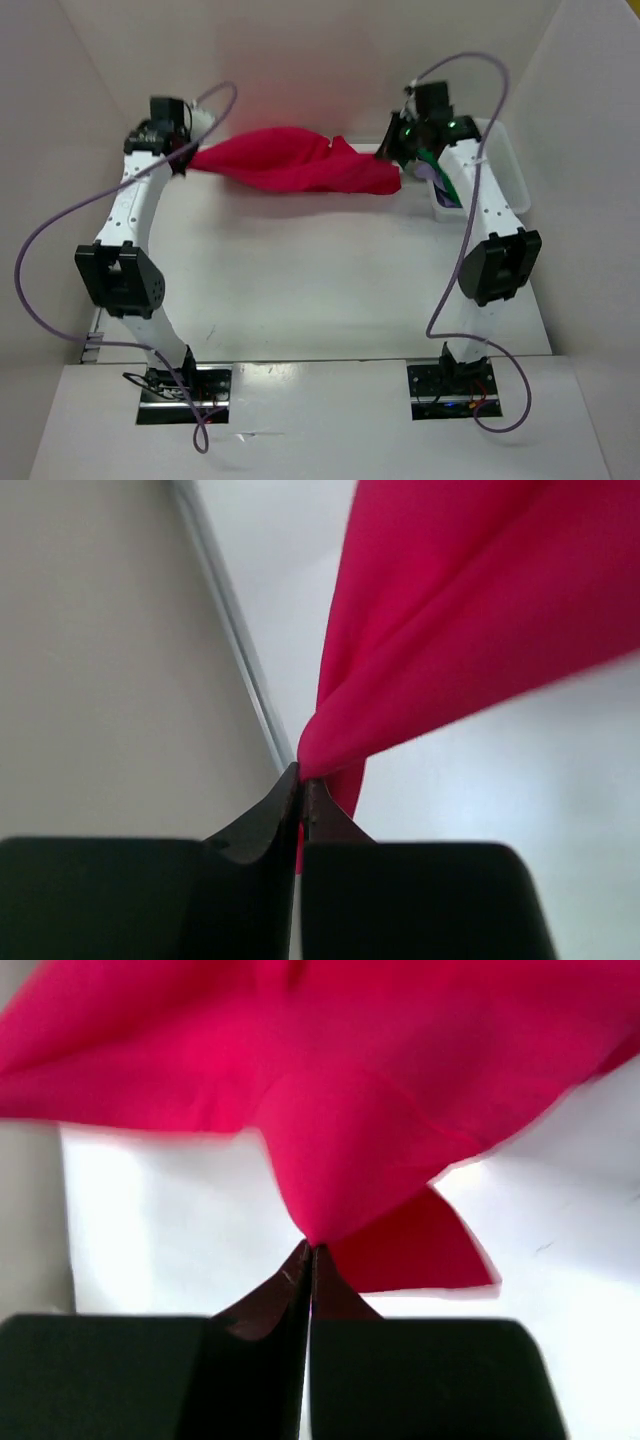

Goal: Fold and stack the t-shirts
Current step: Flatten out the tshirt

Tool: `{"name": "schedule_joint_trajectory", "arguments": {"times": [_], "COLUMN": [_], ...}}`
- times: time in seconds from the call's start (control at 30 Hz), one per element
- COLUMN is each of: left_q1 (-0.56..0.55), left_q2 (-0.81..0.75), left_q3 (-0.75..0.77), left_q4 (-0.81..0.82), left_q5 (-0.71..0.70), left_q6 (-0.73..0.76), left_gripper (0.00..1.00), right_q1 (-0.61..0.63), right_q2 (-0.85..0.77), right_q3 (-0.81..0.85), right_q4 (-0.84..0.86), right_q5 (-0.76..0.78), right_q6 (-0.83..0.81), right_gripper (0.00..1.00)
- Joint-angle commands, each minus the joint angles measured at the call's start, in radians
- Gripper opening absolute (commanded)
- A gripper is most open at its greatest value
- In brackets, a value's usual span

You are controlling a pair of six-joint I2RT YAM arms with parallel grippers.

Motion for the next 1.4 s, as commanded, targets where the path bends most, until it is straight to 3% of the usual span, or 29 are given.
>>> {"name": "schedule_joint_trajectory", "arguments": {"times": [0.0, 0.03, 0.1, 0.2, 0.3, 0.37, 0.43, 0.47, 0.53, 0.57, 0.6, 0.63, 0.67, 0.7, 0.73, 0.8, 0.93, 1.03, 1.17, 1.27, 1.33, 1.37], "left_q1": [-0.024, -0.024, -0.014, 0.005, 0.014, 0.014, 0.029, 0.029, 0.057, 0.078, 0.078, 0.094, 0.094, 0.094, 0.094, 0.094, 0.094, 0.094, 0.103, 0.103, 0.114, 0.114], "left_q2": [-0.267, -0.326, -0.367, -0.441, -0.466, -0.440, -0.350, -0.305, -0.175, -0.138, -0.077, -0.052, -0.029, 0.003, 0.016, 0.039, 0.048, -0.015, -0.240, -0.337, -0.378, -0.389], "left_q3": [-0.415, -0.580, -0.701, -0.900, -1.002, -1.002, -0.853, -0.852, -0.543, -0.414, -0.133, 0.006, 0.138, 0.349, 0.432, 0.580, 0.571, 0.370, -0.033, -0.242, -0.362, -0.388], "left_q4": [0.148, 0.149, 0.121, 0.112, 0.122, 0.171, 0.187, 0.187, 0.158, 0.144, 0.133, 0.121, 0.109, 0.109, 0.121, 0.121, 0.057, 0.073, 0.263, 0.273, 0.235, 0.210], "left_q5": [-0.160, -0.169, -0.144, -0.100, -0.073, -0.061, -0.050, -0.050, -0.041, -0.032, -0.009, -0.008, 0.008, 0.008, 0.008, 0.021, 0.076, 0.085, 0.044, 0.015, 0.015, 0.015], "left_q6": [0.174, 0.190, 0.181, 0.156, 0.127, 0.115, 0.086, 0.085, 0.021, -0.005, -0.061, -0.089, -0.108, -0.129, -0.129, -0.139, -0.128, -0.091, -0.002, 0.053, 0.090, 0.101], "left_gripper": [0.00, 0.00, 0.00, 0.00, 0.00, 0.00, 0.00, 0.00, 0.00, 0.00, 0.00, 0.00, 0.00, 0.00, 0.00, 0.00, 0.00, 0.00, 0.00, 0.00, 0.00, 0.00], "right_q1": [0.046, 0.046, 0.064, 0.150, 0.183, 0.183, 0.170, 0.154, 0.127, 0.105, 0.104, 0.094, 0.068, 0.046, 0.034, 0.034, 0.043, 0.093, 0.179, 0.273, 0.337, 0.356], "right_q2": [-0.283, -0.328, -0.417, -0.457, -0.434, -0.379, -0.236, -0.178, 0.017, 0.091, 0.162, 0.337, 0.370, 0.361, 0.312, 0.296, 0.226, 0.169, 0.027, -0.070, -0.122, -0.191], "right_q3": [-0.474, -0.571, -0.785, -0.978, -1.081, -1.040, -0.718, -0.716, -0.272, 0.136, 0.386, 0.672, 1.014, 1.017, 0.999, 1.036, 0.990, 0.887, 0.663, 0.391, 0.236, 0.033], "right_q4": [0.111, 0.140, 0.166, 0.167, 0.220, 0.231, 0.211, 0.191, 0.057, -0.006, -0.069, -0.199, -0.200, -0.153, -0.067, -0.067, -0.158, -0.189, -0.232, -0.272, -0.272, -0.224], "right_q5": [-0.033, -0.051, -0.064, -0.055, -0.079, -0.053, -0.026, -0.006, 0.042, 0.106, 0.147, 0.190, 0.235, 0.222, 0.221, 0.274, 0.318, 0.378, 0.499, 0.643, 0.656, 0.656], "right_q6": [0.000, 0.027, 0.084, 0.159, 0.204, 0.186, 0.140, 0.111, 0.040, 0.025, 0.015, 0.015, 0.037, 0.070, 0.080, 0.026, 0.014, 0.003, -0.008, 0.006, 0.056, 0.076], "right_gripper": [0.00, 0.00, 0.00, 0.00, 0.00, 0.00, 0.00, 0.00, 0.00, 0.00, 0.00, 0.00, 0.00, 0.00, 0.00, 0.00, 0.00, 0.00, 0.00, 0.00, 0.00, 0.00]}}
